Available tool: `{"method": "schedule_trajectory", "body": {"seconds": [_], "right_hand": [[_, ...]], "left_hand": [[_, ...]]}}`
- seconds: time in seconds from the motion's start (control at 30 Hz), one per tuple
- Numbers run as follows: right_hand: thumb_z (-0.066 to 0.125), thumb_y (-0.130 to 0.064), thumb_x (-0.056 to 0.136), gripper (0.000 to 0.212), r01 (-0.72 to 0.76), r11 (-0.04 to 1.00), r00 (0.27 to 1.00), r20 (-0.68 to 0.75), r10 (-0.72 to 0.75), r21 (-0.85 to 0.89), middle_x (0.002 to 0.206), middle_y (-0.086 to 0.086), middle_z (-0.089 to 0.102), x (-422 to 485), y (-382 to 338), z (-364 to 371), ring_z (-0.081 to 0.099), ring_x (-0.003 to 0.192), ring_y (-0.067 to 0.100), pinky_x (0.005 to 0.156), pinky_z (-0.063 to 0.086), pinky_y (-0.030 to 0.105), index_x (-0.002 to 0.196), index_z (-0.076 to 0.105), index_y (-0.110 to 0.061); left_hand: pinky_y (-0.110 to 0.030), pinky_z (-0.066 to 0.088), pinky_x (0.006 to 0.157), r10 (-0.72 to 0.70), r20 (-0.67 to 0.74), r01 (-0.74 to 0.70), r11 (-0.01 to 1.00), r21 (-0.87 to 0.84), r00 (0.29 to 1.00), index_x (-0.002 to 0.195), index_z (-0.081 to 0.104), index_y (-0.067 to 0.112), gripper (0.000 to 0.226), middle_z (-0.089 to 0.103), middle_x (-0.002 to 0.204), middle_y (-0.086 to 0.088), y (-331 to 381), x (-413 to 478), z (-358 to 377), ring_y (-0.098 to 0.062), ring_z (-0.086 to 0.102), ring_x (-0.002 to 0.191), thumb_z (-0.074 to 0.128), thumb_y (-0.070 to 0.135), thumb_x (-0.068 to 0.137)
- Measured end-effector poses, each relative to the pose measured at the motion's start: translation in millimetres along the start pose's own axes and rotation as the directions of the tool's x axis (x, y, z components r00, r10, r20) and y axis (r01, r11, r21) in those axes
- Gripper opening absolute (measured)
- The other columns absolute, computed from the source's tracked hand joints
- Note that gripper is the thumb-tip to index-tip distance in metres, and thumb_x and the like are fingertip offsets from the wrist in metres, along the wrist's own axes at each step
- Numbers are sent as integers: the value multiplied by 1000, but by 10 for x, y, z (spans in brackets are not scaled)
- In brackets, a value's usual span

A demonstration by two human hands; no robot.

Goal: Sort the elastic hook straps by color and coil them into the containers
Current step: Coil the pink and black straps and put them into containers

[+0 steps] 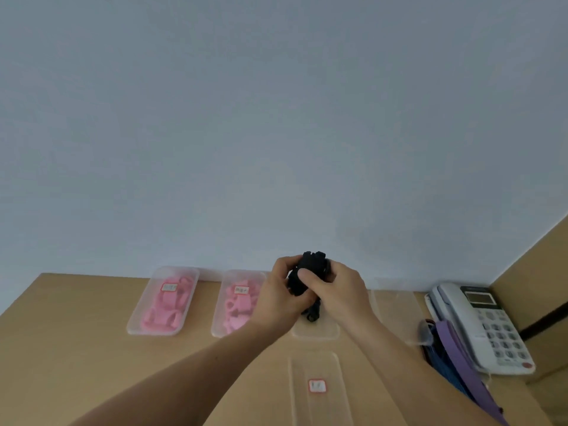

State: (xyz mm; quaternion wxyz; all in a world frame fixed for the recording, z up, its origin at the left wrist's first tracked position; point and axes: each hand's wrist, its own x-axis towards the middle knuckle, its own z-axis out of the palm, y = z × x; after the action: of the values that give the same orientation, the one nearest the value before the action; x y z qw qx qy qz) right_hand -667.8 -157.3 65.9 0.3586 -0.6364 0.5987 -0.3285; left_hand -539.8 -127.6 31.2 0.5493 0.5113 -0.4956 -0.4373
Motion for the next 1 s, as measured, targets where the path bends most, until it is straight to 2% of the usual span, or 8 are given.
{"method": "schedule_trajectory", "body": {"seconds": [0.17,0.33,0.5,0.57,0.63,0.7,0.8,1.0], "right_hand": [[70,-56,63,33,42,995,987,158,-28,-88,78,-22,68,354,372,-136,63,75,-5,61,45,18,89,64,-37],[66,-59,56,47,128,971,971,224,-81,-203,83,-22,65,623,644,-172,61,81,2,69,49,24,96,62,-34],[69,-53,60,45,174,933,932,360,-53,-314,82,-17,62,813,827,-102,59,81,12,63,44,26,98,60,-32],[69,-55,64,45,121,929,940,341,6,-350,82,-13,60,821,900,-11,56,77,13,61,40,27,95,60,-24],[67,-55,65,45,38,950,936,343,75,-310,79,-9,64,794,969,80,61,74,13,55,39,26,90,64,-18],[70,-51,65,41,-62,967,926,347,148,-246,77,-7,68,778,1028,151,65,72,13,52,40,24,89,67,-19],[74,-47,64,48,-179,963,915,326,238,-201,84,-4,69,747,1085,230,65,75,13,52,39,23,99,65,-15],[72,-44,67,50,-285,931,912,236,337,-227,88,-1,67,660,1108,371,64,77,16,55,44,26,105,60,-13]], "left_hand": [[-28,53,92,-136,93,142,987,-68,986,132,50,24,62,67,121,7,-276,97,144,-12,63,115,51,5,73],[-41,51,100,-290,57,295,930,-218,955,121,59,17,53,67,126,-1,-462,212,271,-24,63,117,54,19,68],[-22,55,80,-356,-87,355,934,-27,930,111,61,16,26,71,109,-1,-672,284,315,-6,69,96,55,8,87],[-24,53,88,-351,-73,356,930,88,934,120,60,13,36,71,113,-1,-716,302,309,-8,68,103,54,-1,87],[-27,52,95,-318,-2,310,922,232,948,128,61,16,47,71,116,3,-716,317,280,-9,66,108,55,4,82],[-18,50,89,-302,108,236,885,401,947,131,61,28,53,70,114,10,-699,330,230,-3,63,107,58,16,80],[-8,37,82,-298,222,83,748,659,928,135,53,36,54,60,106,10,-737,389,133,-7,52,104,65,32,82],[-40,34,100,-383,346,-200,372,906,856,146,38,32,54,52,124,-2,-890,597,60,-27,39,119,51,42,94]]}}
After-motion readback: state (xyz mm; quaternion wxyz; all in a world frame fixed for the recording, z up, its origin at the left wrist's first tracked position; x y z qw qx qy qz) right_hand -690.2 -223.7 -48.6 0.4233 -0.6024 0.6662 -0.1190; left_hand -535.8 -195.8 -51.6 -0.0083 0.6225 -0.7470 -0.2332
